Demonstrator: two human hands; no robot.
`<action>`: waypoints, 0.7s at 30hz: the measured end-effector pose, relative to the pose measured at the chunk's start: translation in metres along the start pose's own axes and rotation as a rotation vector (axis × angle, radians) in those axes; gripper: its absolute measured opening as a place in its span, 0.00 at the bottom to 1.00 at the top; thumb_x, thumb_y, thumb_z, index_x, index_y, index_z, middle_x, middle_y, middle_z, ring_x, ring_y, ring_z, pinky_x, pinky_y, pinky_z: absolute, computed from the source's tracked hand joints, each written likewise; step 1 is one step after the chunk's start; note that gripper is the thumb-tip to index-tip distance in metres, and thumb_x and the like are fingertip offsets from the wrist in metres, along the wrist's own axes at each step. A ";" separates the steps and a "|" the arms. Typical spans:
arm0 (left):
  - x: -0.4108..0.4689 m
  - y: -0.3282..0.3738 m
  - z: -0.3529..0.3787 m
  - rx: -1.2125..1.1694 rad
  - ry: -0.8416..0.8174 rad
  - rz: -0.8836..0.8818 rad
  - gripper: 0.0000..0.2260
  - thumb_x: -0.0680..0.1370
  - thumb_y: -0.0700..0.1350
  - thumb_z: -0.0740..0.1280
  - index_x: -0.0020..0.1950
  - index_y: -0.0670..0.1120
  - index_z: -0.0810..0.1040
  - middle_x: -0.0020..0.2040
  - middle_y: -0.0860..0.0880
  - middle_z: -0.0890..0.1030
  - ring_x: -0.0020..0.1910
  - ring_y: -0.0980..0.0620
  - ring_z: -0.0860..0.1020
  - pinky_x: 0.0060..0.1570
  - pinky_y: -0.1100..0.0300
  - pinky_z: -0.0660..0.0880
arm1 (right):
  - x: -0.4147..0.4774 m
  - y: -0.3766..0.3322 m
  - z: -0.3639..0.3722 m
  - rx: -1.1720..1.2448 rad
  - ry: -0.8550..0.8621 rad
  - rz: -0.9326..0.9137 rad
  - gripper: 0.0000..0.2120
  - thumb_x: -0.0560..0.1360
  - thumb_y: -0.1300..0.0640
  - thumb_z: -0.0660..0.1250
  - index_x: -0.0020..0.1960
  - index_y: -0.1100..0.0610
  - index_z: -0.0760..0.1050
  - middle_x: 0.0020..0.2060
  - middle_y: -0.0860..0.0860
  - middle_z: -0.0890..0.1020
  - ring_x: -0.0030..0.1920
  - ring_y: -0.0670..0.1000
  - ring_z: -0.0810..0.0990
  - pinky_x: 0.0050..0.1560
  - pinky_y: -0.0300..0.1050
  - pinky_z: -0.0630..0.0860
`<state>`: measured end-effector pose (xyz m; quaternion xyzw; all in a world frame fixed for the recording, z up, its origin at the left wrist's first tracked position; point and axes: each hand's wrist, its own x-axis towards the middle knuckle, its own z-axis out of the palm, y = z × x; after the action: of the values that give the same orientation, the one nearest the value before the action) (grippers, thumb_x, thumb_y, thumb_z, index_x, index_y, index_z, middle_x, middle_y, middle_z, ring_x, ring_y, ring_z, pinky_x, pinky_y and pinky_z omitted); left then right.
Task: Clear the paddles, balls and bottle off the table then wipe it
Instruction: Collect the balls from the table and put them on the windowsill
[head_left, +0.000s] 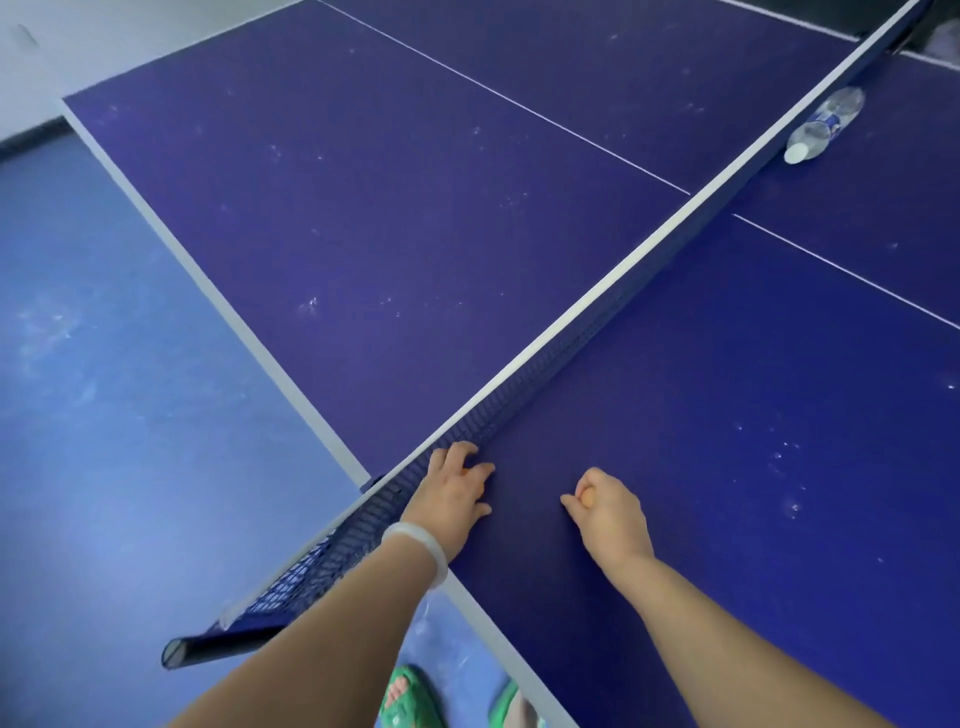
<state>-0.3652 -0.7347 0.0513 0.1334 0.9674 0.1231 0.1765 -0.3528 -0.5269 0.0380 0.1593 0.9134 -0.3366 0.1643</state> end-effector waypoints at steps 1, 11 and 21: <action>-0.002 0.000 0.003 -0.040 0.015 0.007 0.21 0.82 0.49 0.63 0.74 0.49 0.67 0.73 0.49 0.58 0.67 0.48 0.61 0.70 0.59 0.61 | -0.002 -0.001 0.002 -0.004 -0.005 -0.009 0.10 0.78 0.54 0.68 0.42 0.55 0.70 0.38 0.49 0.75 0.34 0.47 0.72 0.32 0.40 0.67; -0.024 0.026 0.001 -0.563 0.156 -0.238 0.10 0.76 0.41 0.70 0.45 0.51 0.69 0.43 0.53 0.74 0.40 0.54 0.72 0.39 0.68 0.68 | -0.012 -0.003 0.012 -0.050 -0.047 -0.084 0.10 0.78 0.53 0.68 0.42 0.54 0.69 0.41 0.47 0.74 0.38 0.48 0.74 0.33 0.40 0.68; -0.083 0.004 0.015 -0.629 0.079 -0.320 0.14 0.72 0.50 0.75 0.39 0.52 0.68 0.36 0.53 0.74 0.35 0.57 0.69 0.35 0.67 0.68 | -0.062 -0.023 0.047 0.021 -0.290 -0.193 0.15 0.72 0.50 0.74 0.37 0.51 0.69 0.30 0.46 0.74 0.30 0.44 0.69 0.31 0.39 0.67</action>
<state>-0.2838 -0.7530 0.0643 -0.0858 0.8970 0.3906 0.1885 -0.2977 -0.5856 0.0419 0.0223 0.8877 -0.3796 0.2598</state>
